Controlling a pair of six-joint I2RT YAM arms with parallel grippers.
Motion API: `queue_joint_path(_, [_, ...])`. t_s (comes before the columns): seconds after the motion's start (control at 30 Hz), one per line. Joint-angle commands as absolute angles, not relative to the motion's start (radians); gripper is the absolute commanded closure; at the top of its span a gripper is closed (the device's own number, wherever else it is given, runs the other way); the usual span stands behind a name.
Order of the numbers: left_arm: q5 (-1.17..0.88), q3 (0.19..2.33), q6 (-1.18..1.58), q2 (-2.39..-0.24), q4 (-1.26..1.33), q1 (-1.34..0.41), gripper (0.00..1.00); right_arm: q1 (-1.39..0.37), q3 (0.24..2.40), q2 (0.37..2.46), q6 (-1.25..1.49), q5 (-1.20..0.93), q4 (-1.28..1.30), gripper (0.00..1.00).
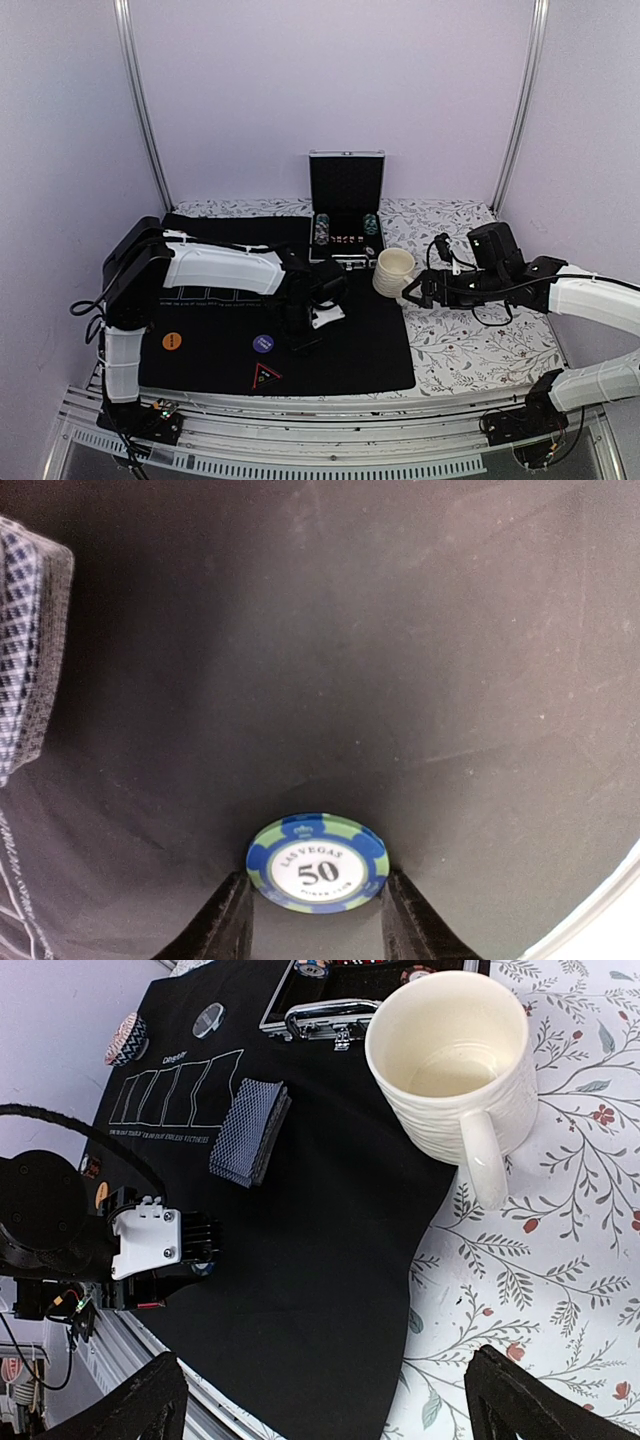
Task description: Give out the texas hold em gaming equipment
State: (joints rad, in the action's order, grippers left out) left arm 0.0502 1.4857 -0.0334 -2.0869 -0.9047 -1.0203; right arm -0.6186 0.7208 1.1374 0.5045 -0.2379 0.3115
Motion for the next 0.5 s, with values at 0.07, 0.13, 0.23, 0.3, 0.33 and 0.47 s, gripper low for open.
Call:
queue_joint_path(0.07, [0.087, 1.482, -0.035, -2.169, -0.841, -1.036, 0.45, -0.614, 0.707, 1.120, 0.502, -0.231, 0.293, 0.01])
queue_joint_path(0.13, [0.088, 1.496, -0.037, -2.169, -0.841, -1.040, 0.44, -0.614, 0.708, 1.121, 0.500, -0.230, 0.294, 0.01])
queue_joint_path(0.23, [0.104, 1.526, -0.038, -2.173, -0.842, -1.047, 0.44, -0.614, 0.707, 1.121, 0.501, -0.230, 0.293, 0.01])
queue_joint_path(0.3, [0.104, 1.539, -0.041, -2.177, -0.843, -1.051, 0.45, -0.614, 0.708, 1.121, 0.502, -0.232, 0.293, 0.01])
queue_joint_path(0.33, [0.097, 1.542, -0.045, -2.179, -0.843, -1.052, 0.45, -0.613, 0.710, 1.121, 0.503, -0.232, 0.293, 0.01])
queue_joint_path(0.47, [0.027, 1.540, -0.052, -2.174, -0.837, -1.051, 0.46, -0.613, 0.708, 1.120, 0.501, -0.232, 0.296, 0.01])
